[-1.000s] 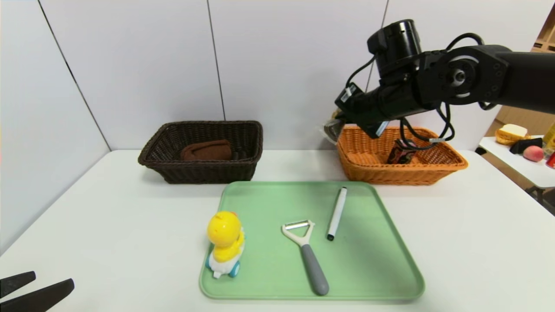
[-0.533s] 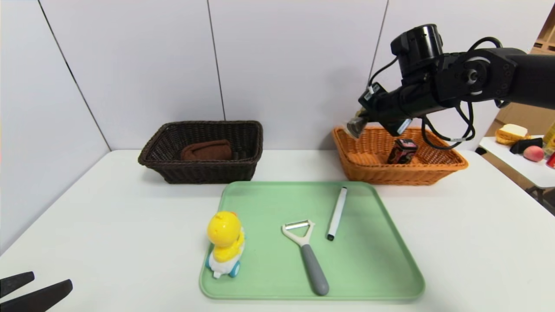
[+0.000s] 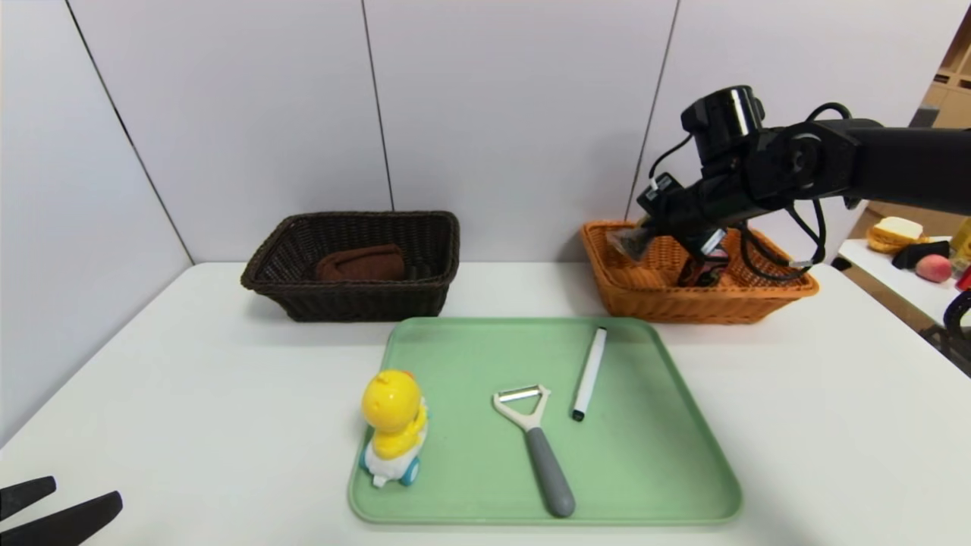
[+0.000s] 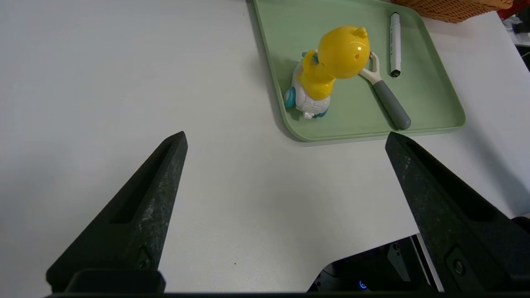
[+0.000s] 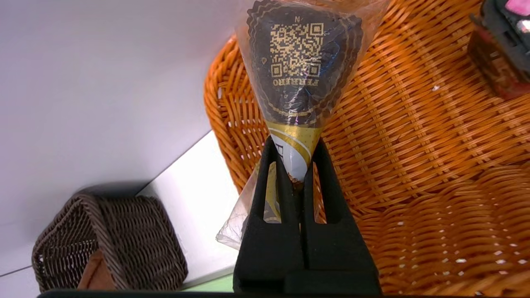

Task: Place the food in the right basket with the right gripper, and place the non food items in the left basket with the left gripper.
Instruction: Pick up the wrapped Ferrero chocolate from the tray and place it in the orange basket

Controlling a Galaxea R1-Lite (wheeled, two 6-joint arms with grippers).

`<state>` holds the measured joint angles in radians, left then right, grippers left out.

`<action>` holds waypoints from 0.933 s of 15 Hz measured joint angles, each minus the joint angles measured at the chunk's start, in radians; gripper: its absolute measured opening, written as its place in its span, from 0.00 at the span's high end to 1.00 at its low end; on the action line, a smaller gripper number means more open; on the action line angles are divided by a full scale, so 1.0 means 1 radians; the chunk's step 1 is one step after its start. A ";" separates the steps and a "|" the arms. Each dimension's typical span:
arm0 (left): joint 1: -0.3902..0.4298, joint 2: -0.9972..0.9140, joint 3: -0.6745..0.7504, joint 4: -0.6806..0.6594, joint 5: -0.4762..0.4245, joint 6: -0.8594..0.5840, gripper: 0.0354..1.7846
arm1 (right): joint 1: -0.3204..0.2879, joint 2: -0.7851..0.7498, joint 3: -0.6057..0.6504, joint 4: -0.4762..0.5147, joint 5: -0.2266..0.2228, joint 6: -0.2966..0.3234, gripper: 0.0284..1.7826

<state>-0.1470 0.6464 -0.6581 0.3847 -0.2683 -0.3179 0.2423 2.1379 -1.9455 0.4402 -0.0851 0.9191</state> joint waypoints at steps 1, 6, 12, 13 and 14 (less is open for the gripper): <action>0.000 -0.002 0.000 0.000 0.000 0.000 0.06 | -0.007 0.009 0.000 0.000 0.000 0.004 0.98; 0.000 -0.013 0.001 0.005 0.003 -0.002 0.06 | -0.031 0.052 0.001 0.003 -0.001 0.026 0.98; 0.001 -0.024 0.001 0.007 0.005 -0.003 0.06 | -0.047 0.094 0.001 0.001 -0.001 0.039 0.98; 0.001 -0.026 0.001 0.009 0.005 -0.003 0.06 | -0.051 0.098 0.001 0.000 -0.001 0.039 0.98; 0.001 -0.029 0.001 0.012 0.005 -0.003 0.06 | -0.055 0.101 0.001 -0.001 -0.002 0.039 0.98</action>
<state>-0.1455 0.6177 -0.6570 0.3968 -0.2636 -0.3204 0.1870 2.2389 -1.9449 0.4396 -0.0870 0.9583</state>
